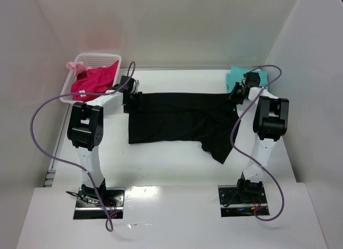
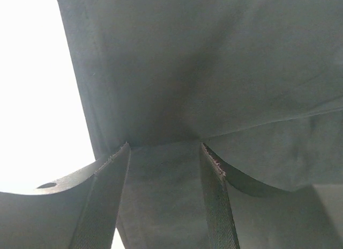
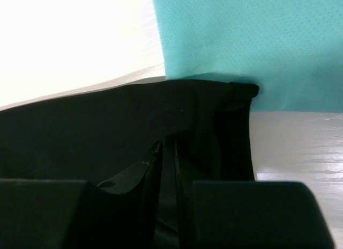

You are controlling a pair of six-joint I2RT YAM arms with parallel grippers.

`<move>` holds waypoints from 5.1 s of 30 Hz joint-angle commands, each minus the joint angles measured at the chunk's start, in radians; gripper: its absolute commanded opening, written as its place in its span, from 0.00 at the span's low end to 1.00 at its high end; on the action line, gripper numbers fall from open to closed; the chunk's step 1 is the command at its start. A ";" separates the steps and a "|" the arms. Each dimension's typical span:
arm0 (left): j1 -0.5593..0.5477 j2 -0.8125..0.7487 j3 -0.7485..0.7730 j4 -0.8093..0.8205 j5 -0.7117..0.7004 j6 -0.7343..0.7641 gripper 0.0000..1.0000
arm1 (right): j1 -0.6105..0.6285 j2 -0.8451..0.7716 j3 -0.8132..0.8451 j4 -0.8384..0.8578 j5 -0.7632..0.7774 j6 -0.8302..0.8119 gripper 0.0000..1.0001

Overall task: Fold and stack the t-shirts
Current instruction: Fold the flattened tshirt in 1/3 of the way

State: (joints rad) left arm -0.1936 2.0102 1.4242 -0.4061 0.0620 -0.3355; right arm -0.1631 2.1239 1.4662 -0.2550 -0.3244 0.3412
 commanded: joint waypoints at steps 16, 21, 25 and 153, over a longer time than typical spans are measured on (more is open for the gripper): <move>-0.003 -0.103 0.018 -0.039 0.007 0.049 0.63 | -0.050 -0.143 0.026 -0.009 -0.020 -0.010 0.21; -0.003 -0.209 0.028 -0.049 0.070 0.049 0.73 | -0.050 -0.347 -0.071 0.000 -0.021 0.038 0.42; -0.003 -0.326 -0.053 -0.060 0.090 0.033 0.79 | -0.050 -0.550 -0.260 0.013 0.013 0.114 0.73; -0.043 -0.269 -0.260 -0.238 -0.243 -0.079 0.86 | 0.249 -0.447 -0.253 -0.371 0.370 0.188 0.87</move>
State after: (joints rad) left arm -0.2424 1.8080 1.1549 -0.5854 -0.1970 -0.4480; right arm 0.0765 1.6375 1.1431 -0.7017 0.0235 0.5549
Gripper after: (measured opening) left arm 0.831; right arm 0.871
